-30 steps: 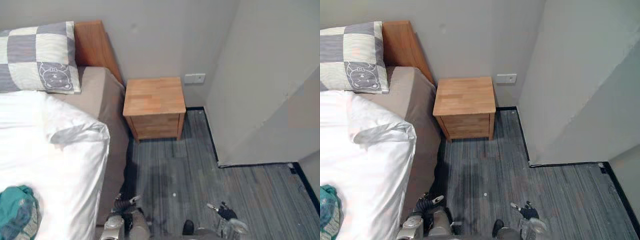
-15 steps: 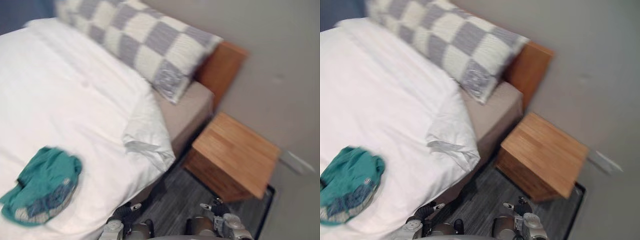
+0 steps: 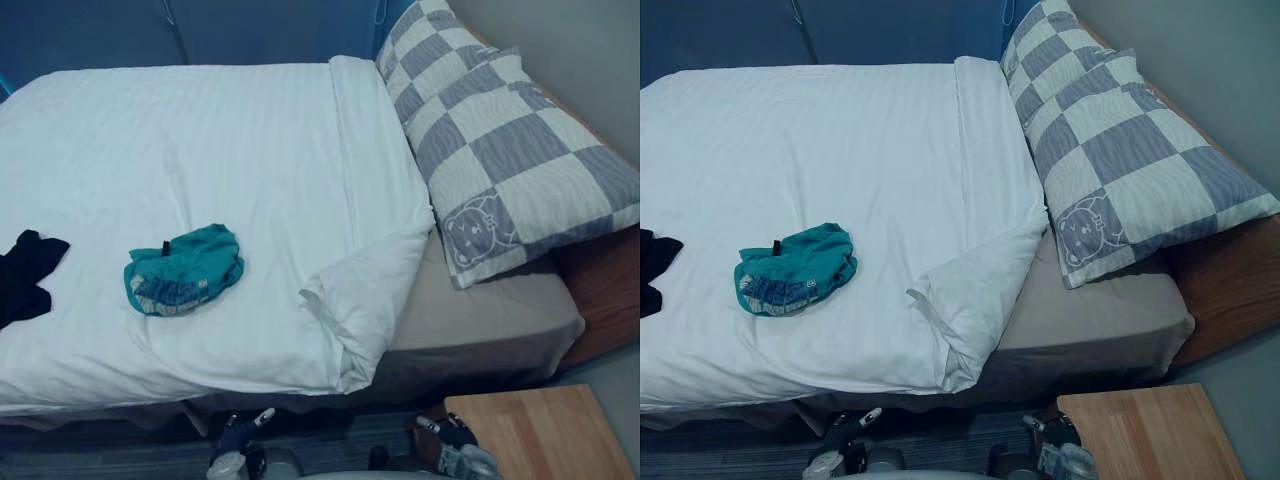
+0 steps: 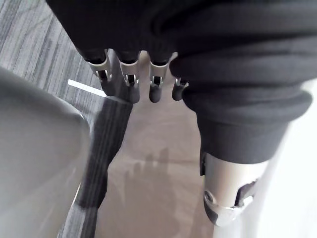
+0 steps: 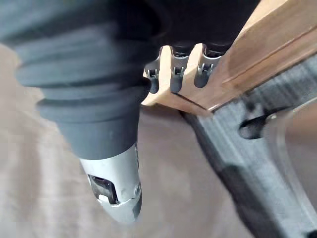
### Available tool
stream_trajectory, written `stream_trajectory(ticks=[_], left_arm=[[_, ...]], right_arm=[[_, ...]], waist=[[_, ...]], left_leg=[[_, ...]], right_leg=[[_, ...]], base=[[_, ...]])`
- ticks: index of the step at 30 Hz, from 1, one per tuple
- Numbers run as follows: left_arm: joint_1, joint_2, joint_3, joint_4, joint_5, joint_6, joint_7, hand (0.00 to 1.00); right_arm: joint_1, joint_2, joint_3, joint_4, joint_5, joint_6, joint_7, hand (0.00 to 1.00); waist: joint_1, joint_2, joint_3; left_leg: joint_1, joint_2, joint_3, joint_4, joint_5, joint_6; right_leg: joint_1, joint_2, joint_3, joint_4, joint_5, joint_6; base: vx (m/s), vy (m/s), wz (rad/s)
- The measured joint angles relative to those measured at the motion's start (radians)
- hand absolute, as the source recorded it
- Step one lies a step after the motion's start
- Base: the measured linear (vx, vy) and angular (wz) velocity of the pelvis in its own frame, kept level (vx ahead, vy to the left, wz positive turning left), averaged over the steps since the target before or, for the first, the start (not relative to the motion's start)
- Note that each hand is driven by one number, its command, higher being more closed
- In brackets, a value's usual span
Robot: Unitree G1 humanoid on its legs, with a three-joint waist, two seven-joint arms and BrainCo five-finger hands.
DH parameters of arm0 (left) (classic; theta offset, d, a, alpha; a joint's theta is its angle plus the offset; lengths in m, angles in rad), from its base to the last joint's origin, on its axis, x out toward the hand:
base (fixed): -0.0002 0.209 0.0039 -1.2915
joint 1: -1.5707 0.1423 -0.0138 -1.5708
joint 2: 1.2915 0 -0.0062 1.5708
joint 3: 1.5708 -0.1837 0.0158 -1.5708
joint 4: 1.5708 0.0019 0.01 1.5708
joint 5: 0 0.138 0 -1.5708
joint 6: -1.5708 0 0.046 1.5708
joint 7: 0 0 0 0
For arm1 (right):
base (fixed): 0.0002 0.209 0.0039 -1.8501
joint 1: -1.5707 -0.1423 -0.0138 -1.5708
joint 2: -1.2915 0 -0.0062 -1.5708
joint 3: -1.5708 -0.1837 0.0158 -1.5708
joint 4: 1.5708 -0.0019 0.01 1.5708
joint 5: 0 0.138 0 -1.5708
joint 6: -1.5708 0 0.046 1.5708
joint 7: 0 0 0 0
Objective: Tidy the bed and pick cloth on bed and put in laundry
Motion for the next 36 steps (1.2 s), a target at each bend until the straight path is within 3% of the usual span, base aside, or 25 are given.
stream_trajectory(ticks=[2, 5, 8, 10, 12, 14, 18, 20, 24, 29, 30, 36], left_arm=[[0.014, -0.001, -0.009, -0.008, 0.001, 0.004, 0.006, 0.00], [0.023, 0.010, -0.050, -0.017, 0.003, 0.005, 0.013, 0.00], [0.030, 0.047, -0.104, -0.026, 0.014, 0.003, 0.010, 0.00], [0.031, 0.062, -0.135, -0.020, 0.018, 0.003, 0.007, 0.00], [0.026, 0.080, -0.178, -0.014, 0.033, 0.000, -0.008, 0.00], [0.009, 0.093, -0.218, -0.001, 0.035, -0.003, -0.012, 0.00], [-0.029, 0.107, -0.258, 0.009, 0.044, -0.005, -0.018, 0.00], [-0.049, 0.120, -0.278, 0.009, 0.044, -0.005, -0.027, 0.00], [-0.085, 0.165, -0.328, 0.007, 0.044, -0.007, -0.028, 0.00], [-0.118, 0.175, -0.342, 0.006, 0.044, -0.007, -0.018, 0.00], [-0.121, 0.178, -0.349, 0.006, 0.044, -0.006, -0.015, 0.00], [-0.123, 0.184, -0.367, 0.000, 0.044, -0.007, -0.002, 0.00]], right_arm=[[0.045, 0.011, -0.056, -0.246, 0.001, 0.002, -0.066, 0.00], [0.064, -0.001, -0.144, -0.595, -0.064, 0.000, -0.149, 0.00], [0.037, -0.045, -0.176, -0.815, -0.199, -0.008, -0.219, 0.00], [-0.001, -0.072, -0.173, -0.867, -0.257, -0.018, -0.225, 0.00], [-0.086, -0.131, -0.131, -0.880, -0.317, -0.031, -0.225, 0.00], [-0.179, -0.215, -0.032, -0.880, -0.369, -0.038, -0.217, 0.00], [-0.284, -0.283, 0.179, -0.880, -0.400, -0.045, -0.163, 0.00], [-0.311, -0.291, 0.271, -0.880, -0.403, -0.048, -0.130, 0.00], [-0.378, -0.296, 0.455, -0.813, -0.402, -0.075, -0.061, 0.00], [-0.409, -0.293, 0.556, -0.727, -0.400, -0.081, -0.034, 0.00], [-0.412, -0.291, 0.572, -0.721, -0.399, -0.081, -0.031, 1.00], [-0.409, -0.285, 0.610, -0.688, -0.394, -0.107, -0.018, 1.00]], waist=[[-0.023, 0.003, -0.005], [-0.027, -0.014, -0.015], [-0.025, -0.060, -0.030], [-0.026, -0.073, -0.037], [-0.027, -0.074, -0.036], [-0.026, -0.058, -0.026], [-0.020, -0.029, 0.025], [0.002, -0.017, 0.051], [0.007, -0.009, 0.131], [0.027, 0.001, 0.184], [0.027, 0.003, 0.190], [0.022, 0.002, 0.191]], left_leg=[[0.014, 0.006, 0.128, -0.046, 0.008, 0.012], [0.022, -0.041, 0.127, -0.134, 0.052, 0.017], [0.025, -0.065, 0.119, -0.205, 0.088, 0.013], [0.035, -0.078, 0.119, -0.250, 0.112, 0.013], [0.027, -0.097, 0.116, -0.291, 0.136, 0.015], [-0.017, -0.115, 0.112, -0.319, 0.163, 0.026], [-0.072, -0.130, 0.083, -0.336, 0.191, 0.041], [-0.094, -0.136, 0.071, -0.349, 0.207, 0.047], [-0.145, -0.147, 0.038, -0.361, 0.233, 0.061], [-0.192, -0.163, 0.030, -0.364, 0.247, 0.074], [-0.195, -0.164, 0.029, -0.363, 0.248, 0.075], [-0.206, -0.163, 0.015, -0.360, 0.248, 0.076]], right_leg=[[0.009, -0.020, -0.026, -0.037, 0.021, 0.004], [0.020, -0.046, -0.048, -0.077, 0.055, 0.015], [0.017, -0.053, -0.066, -0.107, 0.073, 0.019], [0.015, -0.054, -0.066, -0.122, 0.085, 0.017], [-0.010, -0.058, -0.056, -0.129, 0.092, 0.019], [-0.063, -0.061, -0.052, -0.132, 0.111, 0.018], [-0.113, -0.061, -0.058, -0.135, 0.129, 0.015], [-0.137, -0.062, -0.060, -0.135, 0.137, 0.013], [-0.177, -0.069, -0.081, -0.133, 0.150, 0.013], [-0.229, -0.082, -0.077, -0.119, 0.155, 0.012], [-0.231, -0.083, -0.077, -0.119, 0.156, 0.012], [-0.236, -0.080, -0.068, -0.119, 0.158, 0.009]], base=[[0.04, 0.021, 0.31], [0.11, 0.054, 0.22], [0.05, 0.030, 0.16], [0.01, 0.001, 0.04], [-0.03, 0.015, -0.04], [-0.09, 0.025, 0.03], [-0.08, 0.008, 0.13], [-0.08, 0.012, 0.12], [-0.07, 0.016, 0.19], [-0.03, 0.040, 0.06], [0.00, 0.037, 0.05], [0.02, 0.012, 0.04]])
